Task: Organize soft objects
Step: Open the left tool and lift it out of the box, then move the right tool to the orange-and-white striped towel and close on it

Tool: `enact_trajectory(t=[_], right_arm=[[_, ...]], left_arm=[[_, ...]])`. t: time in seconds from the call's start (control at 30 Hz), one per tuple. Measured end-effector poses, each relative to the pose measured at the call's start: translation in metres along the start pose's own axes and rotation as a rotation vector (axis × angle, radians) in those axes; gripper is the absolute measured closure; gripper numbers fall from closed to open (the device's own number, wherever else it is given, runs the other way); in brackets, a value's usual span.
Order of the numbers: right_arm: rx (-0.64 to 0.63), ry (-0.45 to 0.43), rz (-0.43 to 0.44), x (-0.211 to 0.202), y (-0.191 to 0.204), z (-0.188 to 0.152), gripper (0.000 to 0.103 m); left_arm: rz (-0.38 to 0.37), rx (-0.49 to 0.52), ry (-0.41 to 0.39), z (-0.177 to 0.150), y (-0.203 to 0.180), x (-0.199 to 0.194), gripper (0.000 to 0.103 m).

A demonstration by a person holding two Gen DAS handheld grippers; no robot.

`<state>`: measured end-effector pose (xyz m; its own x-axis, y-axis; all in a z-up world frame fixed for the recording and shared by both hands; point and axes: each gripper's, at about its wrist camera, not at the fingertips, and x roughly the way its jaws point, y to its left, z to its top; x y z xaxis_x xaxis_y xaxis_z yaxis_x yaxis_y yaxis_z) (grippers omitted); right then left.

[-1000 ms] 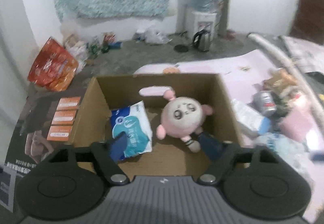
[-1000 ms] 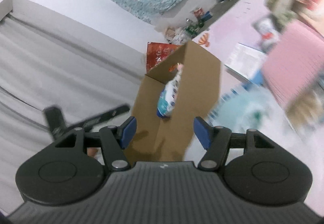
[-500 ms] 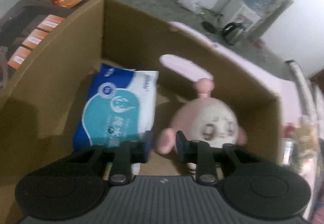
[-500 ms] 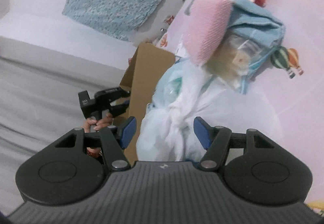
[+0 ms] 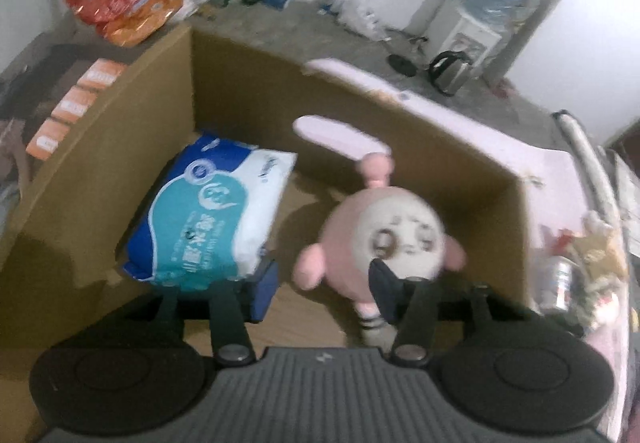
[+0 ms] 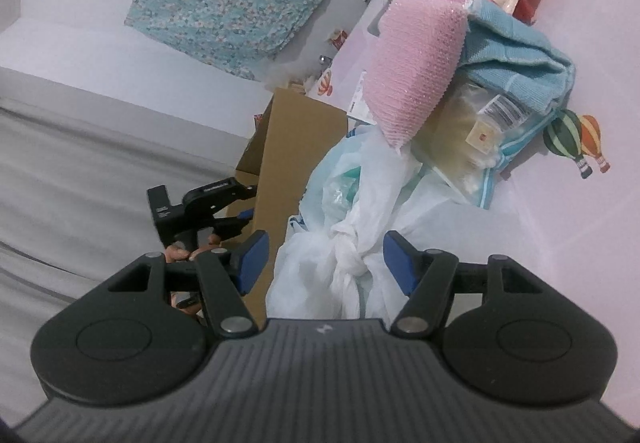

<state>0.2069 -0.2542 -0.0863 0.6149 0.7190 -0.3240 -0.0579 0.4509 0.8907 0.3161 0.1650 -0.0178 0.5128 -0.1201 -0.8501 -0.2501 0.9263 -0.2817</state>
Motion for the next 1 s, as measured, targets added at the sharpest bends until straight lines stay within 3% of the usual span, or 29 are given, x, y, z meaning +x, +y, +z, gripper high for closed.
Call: enact_trajectory(t=[0.23,0.43,0.57,0.77,1.0], right_arm=[[-0.067,-0.085,-0.033,-0.037,0.006,-0.014,0.031],[-0.068,-0.132,-0.042,-0.064,-0.005,-0.026,0.029],[-0.032,-0.151,-0.026,-0.075,-0.019,-0.032,0.028],[-0.008,-0.182,0.002,-0.083,-0.029,-0.039,0.028],[0.010,-0.202,-0.003,-0.088,-0.038,-0.042,0.028]], left_arm=[[-0.060,0.126,-0.111,-0.026,-0.039,-0.069,0.034],[-0.112,0.245,-0.163,-0.060,-0.072,-0.115,0.032],[-0.128,0.385,-0.209,-0.089,-0.107,-0.138,0.028],[-0.185,0.527,-0.184,-0.118,-0.154,-0.141,0.026],[-0.194,0.616,-0.154,-0.143,-0.192,-0.122,0.026]])
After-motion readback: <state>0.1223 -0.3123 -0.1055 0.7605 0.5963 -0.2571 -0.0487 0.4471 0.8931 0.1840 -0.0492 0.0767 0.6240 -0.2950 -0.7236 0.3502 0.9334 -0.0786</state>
